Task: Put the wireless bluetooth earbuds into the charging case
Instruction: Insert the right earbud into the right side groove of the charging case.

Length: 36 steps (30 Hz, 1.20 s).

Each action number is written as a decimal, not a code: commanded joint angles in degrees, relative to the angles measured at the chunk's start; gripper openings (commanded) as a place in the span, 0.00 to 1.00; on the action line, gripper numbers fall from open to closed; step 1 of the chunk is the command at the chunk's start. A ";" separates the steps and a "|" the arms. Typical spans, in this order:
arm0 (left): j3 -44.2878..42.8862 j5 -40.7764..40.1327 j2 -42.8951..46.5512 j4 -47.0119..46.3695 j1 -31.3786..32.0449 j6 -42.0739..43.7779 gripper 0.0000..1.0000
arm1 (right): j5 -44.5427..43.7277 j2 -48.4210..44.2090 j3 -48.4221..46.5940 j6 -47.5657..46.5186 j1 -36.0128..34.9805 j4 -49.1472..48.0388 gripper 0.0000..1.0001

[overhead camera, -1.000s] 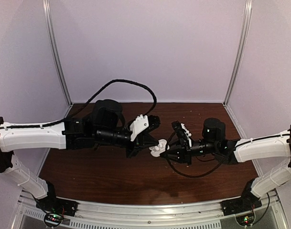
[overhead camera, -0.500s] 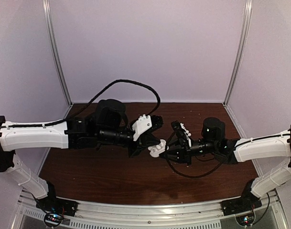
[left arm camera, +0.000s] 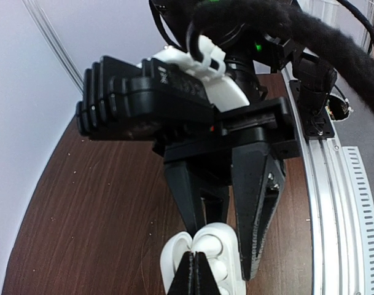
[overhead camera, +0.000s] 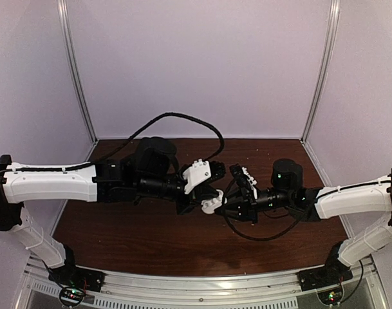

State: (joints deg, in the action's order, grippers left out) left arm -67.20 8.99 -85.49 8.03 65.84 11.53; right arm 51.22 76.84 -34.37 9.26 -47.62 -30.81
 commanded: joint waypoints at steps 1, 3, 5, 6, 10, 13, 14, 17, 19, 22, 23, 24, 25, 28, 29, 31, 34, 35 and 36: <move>-1.63 0.29 -0.56 0.35 0.59 1.84 0.00 | 0.71 -1.28 -1.07 0.18 -0.29 -2.09 0.00; -1.70 1.07 -0.87 0.37 0.87 2.08 0.00 | 0.70 -1.46 -1.02 0.23 -0.29 -2.47 0.00; -1.71 1.52 -1.20 0.40 1.36 2.49 0.00 | 0.59 -1.72 -0.95 0.11 -0.29 -2.50 0.00; -1.71 1.85 -1.34 0.46 1.52 2.58 0.00 | 0.55 -1.77 -0.94 0.07 -0.27 -2.50 0.00; -1.66 3.38 -1.77 0.57 1.66 2.09 0.00 | 0.47 -2.23 -0.93 -0.02 -0.27 -2.59 0.00; -1.53 5.08 -2.07 0.74 1.65 1.80 0.00 | 0.37 -2.77 -0.83 -0.19 -0.24 -2.68 0.00; -1.53 5.67 -2.16 0.74 1.66 1.61 0.00 | 0.37 -2.95 -0.93 -0.20 -0.28 -2.68 0.00; -1.30 7.00 -2.60 0.72 1.65 0.68 0.00 | 0.04 -4.07 -1.00 -0.27 -0.28 -2.53 0.00; -1.12 7.42 -2.54 0.76 1.63 -0.02 0.00 | -0.55 -5.12 -1.10 -0.81 -0.29 -1.91 0.00; -0.73 8.39 -2.15 0.46 1.60 -0.86 0.00 | -1.30 -6.35 -0.91 -1.42 -0.28 -1.05 0.00; -0.60 8.64 -1.93 0.39 1.63 -1.12 0.00 | -1.50 -6.61 -0.72 -1.43 -0.28 -1.06 0.00; -0.45 8.73 -1.85 0.24 1.64 -1.34 0.00 | -1.70 -6.81 -0.55 -1.39 -0.22 -1.21 0.00; -0.40 8.88 -1.75 0.19 1.65 -1.51 0.00 | -1.82 -7.08 -0.40 -1.31 -0.20 -1.65 0.00; -0.13 9.86 -1.87 -0.13 1.65 -1.93 0.00 | -2.09 -7.63 0.00 -1.08 -0.20 -2.76 0.00; -0.19 10.19 -1.93 -0.19 1.64 -2.01 0.00 | -2.21 -7.74 0.05 -1.01 -0.20 -2.91 0.00; -0.40 10.05 -1.90 -0.10 1.66 -1.94 0.00 | -2.35 -7.65 -0.07 -1.19 -0.25 -2.67 0.00; -1.01 8.12 -1.12 0.11 1.54 -1.76 0.00 | -2.24 -7.17 -0.05 -1.51 -0.20 -1.98 0.00; -1.19 7.48 -0.63 0.16 1.49 -1.65 0.00 | -2.37 -7.07 0.16 -1.44 -0.22 -1.98 0.00; -1.46 6.85 -0.25 0.26 1.40 -1.60 0.00 | -2.54 -7.10 0.37 -1.51 -0.20 -1.98 0.00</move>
State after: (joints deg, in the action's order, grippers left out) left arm -67.94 15.05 -86.30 5.56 66.48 10.55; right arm 51.27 71.35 -33.61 8.43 -47.90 -26.76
